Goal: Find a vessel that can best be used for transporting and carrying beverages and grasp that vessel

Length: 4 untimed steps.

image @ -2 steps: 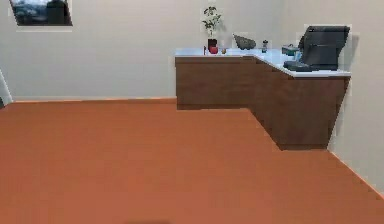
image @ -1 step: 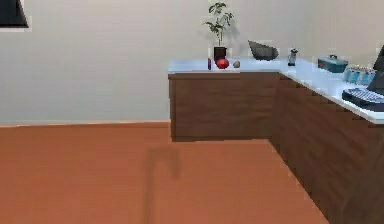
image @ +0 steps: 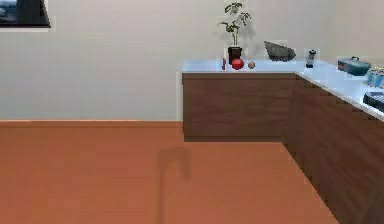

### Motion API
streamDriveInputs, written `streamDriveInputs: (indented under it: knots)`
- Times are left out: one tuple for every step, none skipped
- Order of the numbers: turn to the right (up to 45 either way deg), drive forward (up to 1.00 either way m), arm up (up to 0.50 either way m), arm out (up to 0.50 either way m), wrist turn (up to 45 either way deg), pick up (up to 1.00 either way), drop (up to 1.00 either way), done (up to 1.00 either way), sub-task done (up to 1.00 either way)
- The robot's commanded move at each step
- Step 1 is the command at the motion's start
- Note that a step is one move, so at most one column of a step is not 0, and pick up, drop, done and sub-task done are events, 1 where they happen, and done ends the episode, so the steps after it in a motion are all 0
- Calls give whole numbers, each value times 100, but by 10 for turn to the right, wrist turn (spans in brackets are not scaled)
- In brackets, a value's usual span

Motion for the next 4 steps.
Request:
streamDriveInputs:
  knots:
    - [0,100,0,0,0,0,0,0,0]
    - [0,55,0,0,0,0,0,0,0]
    - [-450,0,0,0,0,0,0,0,0]
    - [-180,0,0,0,0,0,0,0,0]
